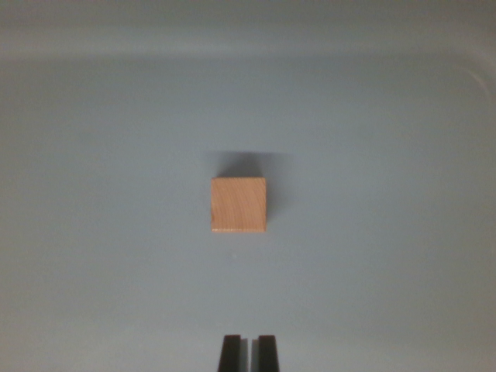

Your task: Push wooden cube

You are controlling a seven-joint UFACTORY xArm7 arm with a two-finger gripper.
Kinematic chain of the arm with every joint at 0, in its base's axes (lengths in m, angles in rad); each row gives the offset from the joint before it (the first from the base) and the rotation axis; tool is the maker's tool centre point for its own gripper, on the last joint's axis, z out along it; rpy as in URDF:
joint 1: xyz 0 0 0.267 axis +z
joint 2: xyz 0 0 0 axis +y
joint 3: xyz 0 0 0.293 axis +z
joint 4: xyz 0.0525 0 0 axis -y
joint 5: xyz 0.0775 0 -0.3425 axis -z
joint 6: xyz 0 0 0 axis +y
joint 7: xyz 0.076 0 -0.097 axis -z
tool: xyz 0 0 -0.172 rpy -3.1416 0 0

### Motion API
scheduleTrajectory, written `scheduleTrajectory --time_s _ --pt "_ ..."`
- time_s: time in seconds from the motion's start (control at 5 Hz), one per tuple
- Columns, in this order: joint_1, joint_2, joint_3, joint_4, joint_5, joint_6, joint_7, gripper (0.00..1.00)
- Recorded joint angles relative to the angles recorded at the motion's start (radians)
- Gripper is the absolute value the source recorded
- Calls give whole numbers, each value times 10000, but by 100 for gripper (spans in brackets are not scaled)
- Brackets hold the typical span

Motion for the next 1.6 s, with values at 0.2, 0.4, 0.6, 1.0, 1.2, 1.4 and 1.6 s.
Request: scheduleTrajectory --time_s 0.2,0.4,0.6,1.0,1.2,1.4,1.6 --pt "0 0 0 0 0 0 0 0" --pt "-5 102 4 -317 -2 -422 12 0" --pt "-5 102 4 -317 -2 -422 12 0" --pt "-10 202 9 -629 -3 -836 23 0" --pt "-16 311 14 -967 -5 -1286 35 0" --pt "-16 311 14 -967 -5 -1286 35 0" --pt "-22 426 19 -1322 -7 -1760 48 0"
